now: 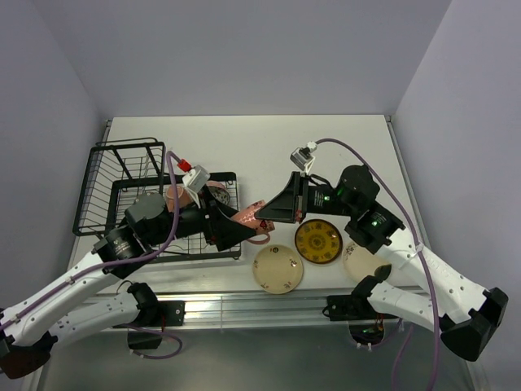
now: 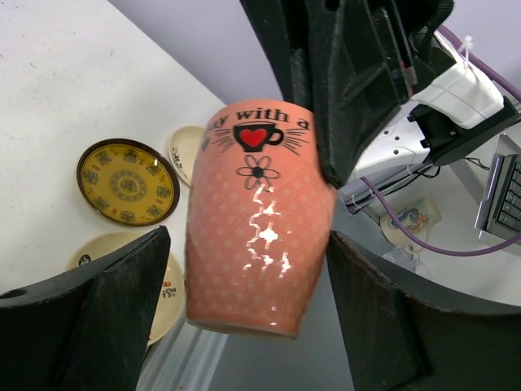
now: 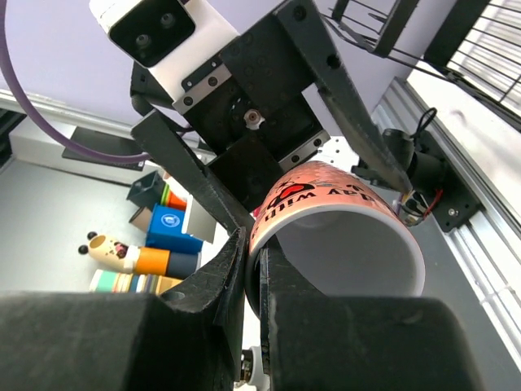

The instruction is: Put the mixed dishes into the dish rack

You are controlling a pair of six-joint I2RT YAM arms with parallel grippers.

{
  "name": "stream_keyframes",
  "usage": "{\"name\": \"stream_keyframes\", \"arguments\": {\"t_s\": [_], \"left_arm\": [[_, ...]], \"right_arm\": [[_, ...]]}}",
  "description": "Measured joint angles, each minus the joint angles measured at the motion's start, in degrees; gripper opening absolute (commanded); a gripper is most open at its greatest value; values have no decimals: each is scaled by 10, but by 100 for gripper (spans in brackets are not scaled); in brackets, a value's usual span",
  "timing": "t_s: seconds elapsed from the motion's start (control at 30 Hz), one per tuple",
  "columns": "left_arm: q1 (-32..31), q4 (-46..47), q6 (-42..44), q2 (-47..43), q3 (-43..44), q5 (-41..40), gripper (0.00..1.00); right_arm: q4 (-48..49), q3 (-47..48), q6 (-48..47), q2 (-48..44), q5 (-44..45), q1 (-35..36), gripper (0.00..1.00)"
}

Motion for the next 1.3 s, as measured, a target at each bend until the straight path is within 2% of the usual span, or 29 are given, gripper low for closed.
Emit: {"name": "stream_keyframes", "arguments": {"t_s": [0.17,0.27,0.37,0.4,0.47,0.57,0.6,0.67,0.7,0.77,0.8,1.07,1.3], "left_arm": [[0,-4,-8,-10,0,-2,62],[0,-12,-10,-12,2,-3,47],[0,-22,-12,-12,8,-5,4],[0,-26,-13,-12,10,-6,0],[0,-36,-16,-11,16,-7,0],[0,-47,-24,-11,19,-9,0],[0,-51,-29,-12,20,-11,0],[0,-63,-40,-13,20,-18,0],[1,-68,-43,-13,22,-20,0],[1,-83,-51,-13,26,-23,0],[1,-93,-55,-12,30,-24,0],[1,-150,-72,11,68,-41,0],[3,-260,-96,64,152,-104,0]], "right_arm": [[20,-1,5,15,-8,0,0],[21,-1,4,17,-12,0,0],[21,-1,2,17,-14,0,0],[21,-1,1,17,-14,0,0],[20,-1,0,18,-14,-1,4],[19,-1,-3,19,-14,-1,31],[17,-1,-10,20,-16,-2,45],[15,-1,-24,21,-17,-7,59],[14,-1,-32,21,-18,-10,72],[7,0,-45,23,-18,-14,86],[0,2,-54,23,-18,-16,98],[-129,53,-157,26,33,-25,100],[-296,102,-286,3,198,-27,100]]}}
